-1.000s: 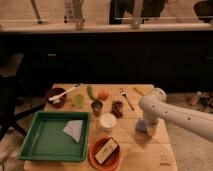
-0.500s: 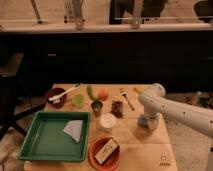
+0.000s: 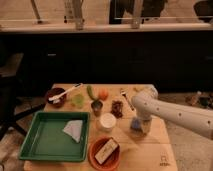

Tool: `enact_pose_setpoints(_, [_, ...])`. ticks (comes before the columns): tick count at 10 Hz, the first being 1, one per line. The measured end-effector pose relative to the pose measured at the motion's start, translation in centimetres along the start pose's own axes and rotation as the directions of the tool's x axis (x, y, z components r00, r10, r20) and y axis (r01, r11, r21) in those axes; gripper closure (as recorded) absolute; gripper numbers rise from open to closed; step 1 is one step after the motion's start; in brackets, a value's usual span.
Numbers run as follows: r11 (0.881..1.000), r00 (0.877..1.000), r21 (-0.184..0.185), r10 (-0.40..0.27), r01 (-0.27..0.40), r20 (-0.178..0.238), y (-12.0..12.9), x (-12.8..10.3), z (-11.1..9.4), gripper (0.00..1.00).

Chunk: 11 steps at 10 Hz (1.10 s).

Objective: Wipe table surface with sponge

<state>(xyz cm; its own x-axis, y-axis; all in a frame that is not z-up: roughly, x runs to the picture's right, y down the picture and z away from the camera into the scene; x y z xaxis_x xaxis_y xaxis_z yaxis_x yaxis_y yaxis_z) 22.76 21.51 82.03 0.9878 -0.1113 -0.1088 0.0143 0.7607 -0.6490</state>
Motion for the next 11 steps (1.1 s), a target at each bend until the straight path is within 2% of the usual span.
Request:
enact_pose_setpoints(3, [1.000,1.000,-0.020,-0.023,0.022,-0.014,1.4,1.9,0.2,1.00])
enact_pose_setpoints(5, [0.999,0.999,-0.039,0.010,-0.011,-0.045,1.6,4.7,1.5,1.00])
enact_pose_setpoints(8, [0.997,0.995,-0.039,0.062,-0.065,-0.074,0.2,6.5,2.1,1.00])
enact_pose_setpoints(9, [0.996,0.994,-0.034,0.074,-0.077,-0.077,-0.4,6.6,1.9,1.00])
enact_pose_setpoints(11, [0.997,0.995,-0.022,0.070,-0.072,-0.069,-1.5,5.1,1.4,1.00])
